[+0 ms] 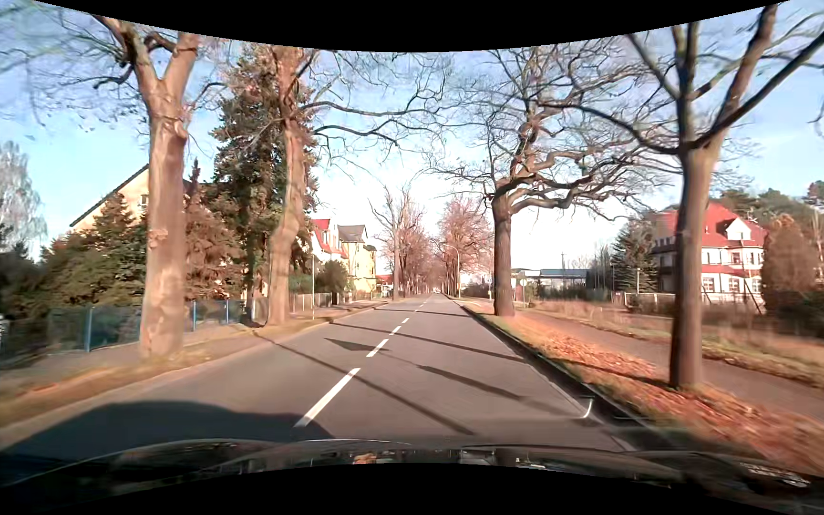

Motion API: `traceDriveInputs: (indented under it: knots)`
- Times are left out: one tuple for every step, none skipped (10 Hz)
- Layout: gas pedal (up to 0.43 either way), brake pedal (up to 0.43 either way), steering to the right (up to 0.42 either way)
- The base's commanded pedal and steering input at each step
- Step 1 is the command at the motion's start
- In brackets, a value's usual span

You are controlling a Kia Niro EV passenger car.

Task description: Follow the waypoints while adhering to traffic rules and regulations

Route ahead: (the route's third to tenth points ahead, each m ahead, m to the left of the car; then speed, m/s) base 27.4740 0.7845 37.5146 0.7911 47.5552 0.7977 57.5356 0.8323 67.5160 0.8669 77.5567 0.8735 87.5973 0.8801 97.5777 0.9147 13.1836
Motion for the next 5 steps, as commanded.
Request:
traceDriveInputs:
  knots:
    - [0.118, 0.0, -0.001]
    - [0.118, 0.0, -0.001]
    - [0.118, 0.0, -0.001]
    - [0.118, 0.0, -0.001]
    - [0.118, 0.0, -0.001]
